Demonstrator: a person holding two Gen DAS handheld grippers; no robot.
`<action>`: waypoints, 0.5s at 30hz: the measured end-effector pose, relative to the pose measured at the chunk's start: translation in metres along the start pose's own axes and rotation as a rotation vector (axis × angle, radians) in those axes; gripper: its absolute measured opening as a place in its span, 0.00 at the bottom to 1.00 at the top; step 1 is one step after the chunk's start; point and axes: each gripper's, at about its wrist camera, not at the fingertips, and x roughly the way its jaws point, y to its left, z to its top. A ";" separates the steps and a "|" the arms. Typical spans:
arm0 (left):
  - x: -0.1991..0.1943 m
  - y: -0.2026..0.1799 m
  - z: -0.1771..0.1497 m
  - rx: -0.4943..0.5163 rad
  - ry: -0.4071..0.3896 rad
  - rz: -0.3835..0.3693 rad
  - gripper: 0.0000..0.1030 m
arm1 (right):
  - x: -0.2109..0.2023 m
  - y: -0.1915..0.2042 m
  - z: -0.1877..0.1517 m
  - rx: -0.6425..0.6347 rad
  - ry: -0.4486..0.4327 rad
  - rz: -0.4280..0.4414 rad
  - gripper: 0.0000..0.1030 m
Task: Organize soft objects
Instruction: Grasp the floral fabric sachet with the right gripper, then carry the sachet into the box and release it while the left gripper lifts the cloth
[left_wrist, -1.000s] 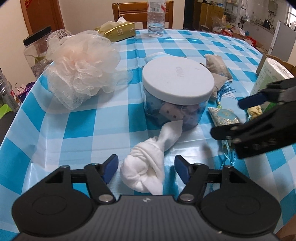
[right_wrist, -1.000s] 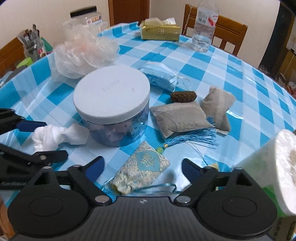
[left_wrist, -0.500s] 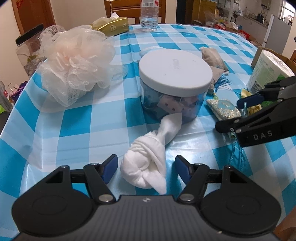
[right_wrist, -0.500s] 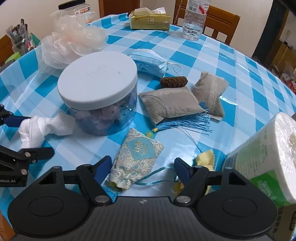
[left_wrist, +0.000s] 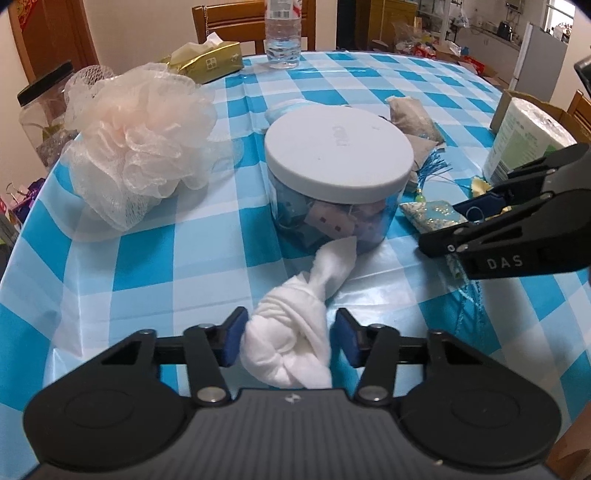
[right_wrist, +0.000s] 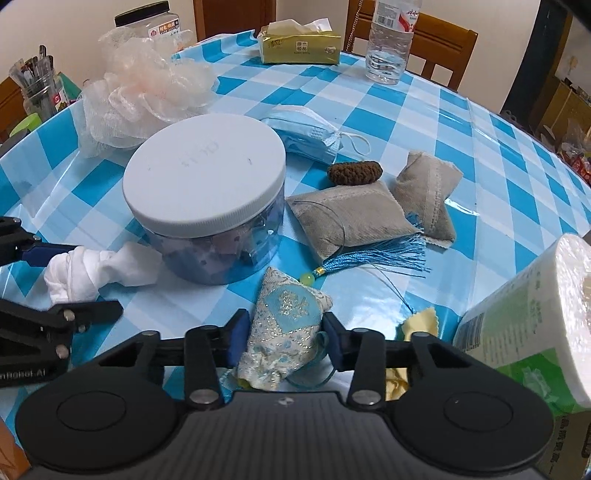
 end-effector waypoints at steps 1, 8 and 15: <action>0.000 0.001 0.000 0.000 0.003 0.000 0.42 | -0.001 0.000 0.000 -0.004 0.001 0.000 0.42; -0.006 0.001 0.001 0.014 0.007 -0.004 0.40 | -0.015 0.001 -0.004 -0.027 -0.002 0.013 0.38; -0.024 -0.005 0.005 0.070 0.020 -0.029 0.39 | -0.042 -0.001 -0.008 -0.069 -0.010 0.045 0.38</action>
